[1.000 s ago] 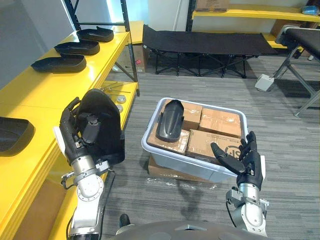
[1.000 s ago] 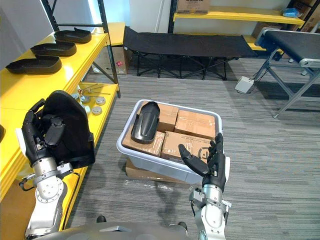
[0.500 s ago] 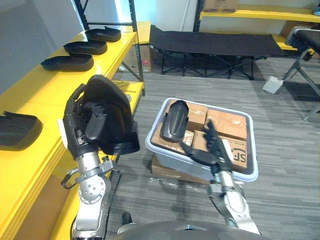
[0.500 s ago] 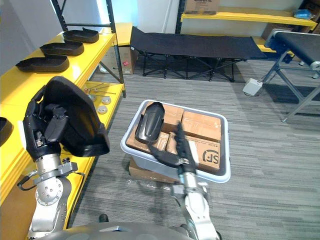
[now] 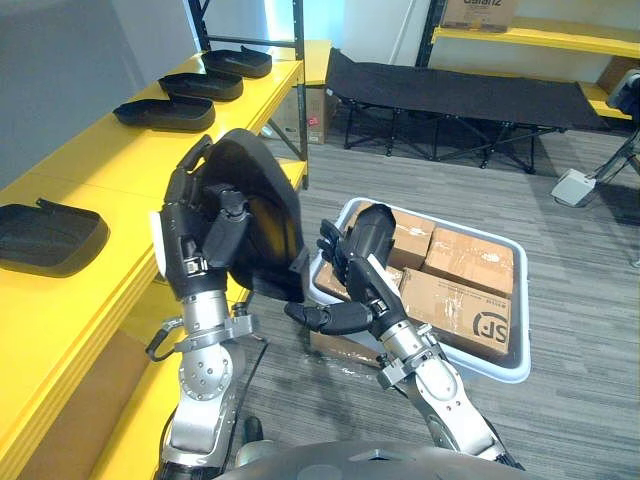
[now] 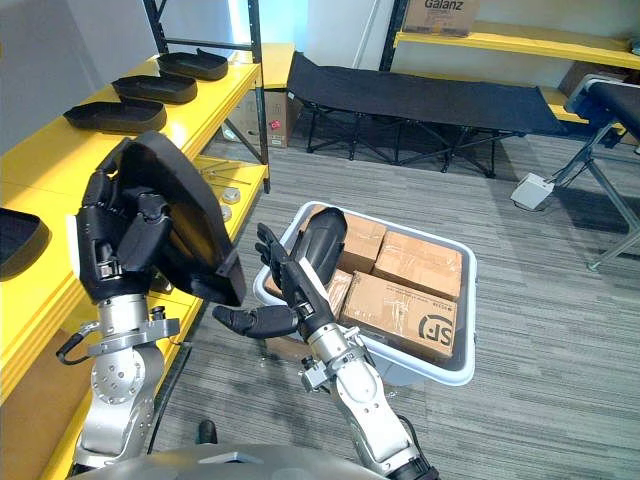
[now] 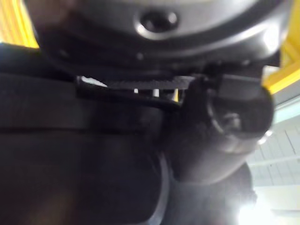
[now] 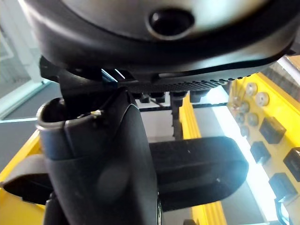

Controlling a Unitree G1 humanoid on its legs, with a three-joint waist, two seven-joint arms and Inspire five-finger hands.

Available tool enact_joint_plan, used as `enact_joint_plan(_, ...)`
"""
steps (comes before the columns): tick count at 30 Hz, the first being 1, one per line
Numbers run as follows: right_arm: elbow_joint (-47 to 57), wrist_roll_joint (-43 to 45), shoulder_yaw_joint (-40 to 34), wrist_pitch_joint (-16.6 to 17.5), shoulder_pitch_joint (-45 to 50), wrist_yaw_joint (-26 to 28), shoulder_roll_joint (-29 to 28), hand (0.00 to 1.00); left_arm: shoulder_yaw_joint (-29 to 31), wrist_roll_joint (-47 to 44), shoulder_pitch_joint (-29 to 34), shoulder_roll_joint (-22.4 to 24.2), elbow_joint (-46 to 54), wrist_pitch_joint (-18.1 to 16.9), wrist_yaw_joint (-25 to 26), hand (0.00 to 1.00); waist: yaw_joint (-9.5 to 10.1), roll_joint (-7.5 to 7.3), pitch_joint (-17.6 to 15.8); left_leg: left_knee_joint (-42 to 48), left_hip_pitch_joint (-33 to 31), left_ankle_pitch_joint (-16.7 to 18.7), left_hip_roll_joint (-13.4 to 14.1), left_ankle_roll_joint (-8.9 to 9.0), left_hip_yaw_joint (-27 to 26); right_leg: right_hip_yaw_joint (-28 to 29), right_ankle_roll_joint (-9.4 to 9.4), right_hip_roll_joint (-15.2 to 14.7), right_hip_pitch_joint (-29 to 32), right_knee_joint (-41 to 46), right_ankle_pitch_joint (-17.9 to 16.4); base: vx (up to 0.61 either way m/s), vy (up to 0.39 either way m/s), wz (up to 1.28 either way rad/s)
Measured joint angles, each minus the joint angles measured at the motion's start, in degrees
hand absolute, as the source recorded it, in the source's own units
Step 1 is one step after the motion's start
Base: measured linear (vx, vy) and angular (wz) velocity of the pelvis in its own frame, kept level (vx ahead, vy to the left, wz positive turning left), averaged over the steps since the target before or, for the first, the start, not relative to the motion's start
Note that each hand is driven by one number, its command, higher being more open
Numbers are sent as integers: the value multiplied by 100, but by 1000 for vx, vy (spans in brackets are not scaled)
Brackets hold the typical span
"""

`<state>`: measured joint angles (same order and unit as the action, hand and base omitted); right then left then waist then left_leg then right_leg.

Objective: Walk over and take three plastic housings, then place them on the shelf

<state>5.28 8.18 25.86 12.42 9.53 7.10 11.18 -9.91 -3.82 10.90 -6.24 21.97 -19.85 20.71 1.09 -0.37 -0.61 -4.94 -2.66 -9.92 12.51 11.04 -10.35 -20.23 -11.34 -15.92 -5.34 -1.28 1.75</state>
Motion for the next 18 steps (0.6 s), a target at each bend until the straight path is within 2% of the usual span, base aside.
enact_joint_plan(5, 0, -140, 265, -185, -209, -28, -3, 100, -182, -4, -238, 12, 0, 0, -243, 0, -9, 0, 0, 0, 0, 0, 0, 1, 5, -4, -1, 0, 1, 4, 1, 0, 0, 0)
enact_joint_plan(8, -1, -592, 290, -219, -266, -181, -2, 100, -260, -18, -245, 25, 0, 0, -315, 0, -1, -1, 0, 0, 0, 2, 0, 3, 8, -12, -1, 0, 1, 6, 0, 0, 0, 0)
enact_joint_plan(9, -1, -652, 305, -254, -304, -251, -2, 0, -282, -26, -247, 26, 0, 0, -358, 0, -1, -1, 0, 0, 0, 1, 0, 3, 12, -17, 0, 0, 1, 9, 0, 0, 0, 0)
enact_joint_plan(18, -107, -1127, 401, -340, -432, -1184, -23, 0, -591, -107, -344, 22, 0, 13, -533, 0, 17, -1, 1, 1, -15, -47, -3, -38, 68, -47, 0, 0, -1, 14, 0, 0, 0, 0)
